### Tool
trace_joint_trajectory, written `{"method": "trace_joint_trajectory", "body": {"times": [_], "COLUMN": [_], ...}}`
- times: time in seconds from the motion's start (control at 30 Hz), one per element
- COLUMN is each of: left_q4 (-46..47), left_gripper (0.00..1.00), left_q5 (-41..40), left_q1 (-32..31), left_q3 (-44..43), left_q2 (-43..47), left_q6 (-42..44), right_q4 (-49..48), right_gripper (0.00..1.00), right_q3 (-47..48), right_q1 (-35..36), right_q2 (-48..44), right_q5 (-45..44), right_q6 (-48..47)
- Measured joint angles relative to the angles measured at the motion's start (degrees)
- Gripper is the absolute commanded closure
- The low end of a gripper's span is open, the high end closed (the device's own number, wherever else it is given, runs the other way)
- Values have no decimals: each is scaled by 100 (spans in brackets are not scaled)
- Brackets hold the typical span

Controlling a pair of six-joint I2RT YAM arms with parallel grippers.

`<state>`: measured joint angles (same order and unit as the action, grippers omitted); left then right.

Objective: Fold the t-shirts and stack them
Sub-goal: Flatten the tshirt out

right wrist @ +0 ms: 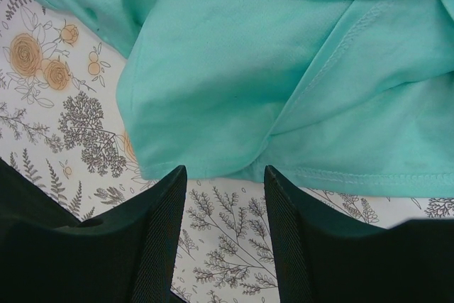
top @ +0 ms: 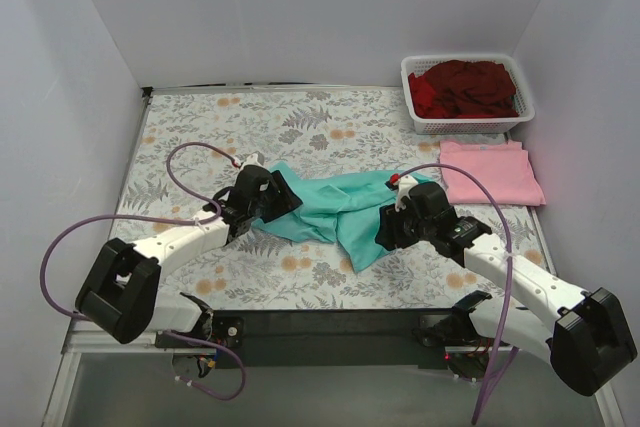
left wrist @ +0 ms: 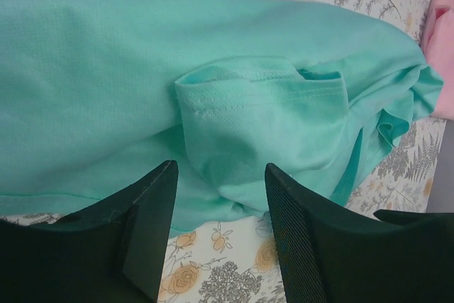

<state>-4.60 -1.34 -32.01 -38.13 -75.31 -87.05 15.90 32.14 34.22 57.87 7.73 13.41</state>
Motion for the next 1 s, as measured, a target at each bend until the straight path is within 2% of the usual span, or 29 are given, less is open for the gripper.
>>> {"method": "trace_joint_trajectory", "body": {"times": [0.33, 0.47, 0.6, 0.7, 0.73, 0.83, 1.0], "left_q4": [444, 660, 855, 940, 960, 894, 243], "left_gripper": [51, 56, 68, 81, 90, 100, 100], "left_q5": [-2, 2, 26, 42, 48, 35, -175], "left_q1": [68, 68, 72, 72, 72, 72, 81], "left_q3": [0, 0, 0, 0, -2, -15, -354], "left_q2": [-557, -688, -765, -787, -787, -745, -225], "left_q6": [13, 39, 85, 120, 146, 234, 623], "right_q4": [-28, -35, -55, -70, -72, -66, 70], "right_gripper": [46, 46, 45, 45, 45, 45, 44], "right_q3": [-13, -15, -26, -59, -79, -96, -74], "right_q1": [4, 4, 4, 4, 4, 4, 4], "right_q2": [-17, -17, -17, -20, -20, -26, -129], "right_q5": [-4, -7, -9, -24, -31, -129, -605], "right_q6": [-4, -4, -4, -7, -7, -9, -74]}}
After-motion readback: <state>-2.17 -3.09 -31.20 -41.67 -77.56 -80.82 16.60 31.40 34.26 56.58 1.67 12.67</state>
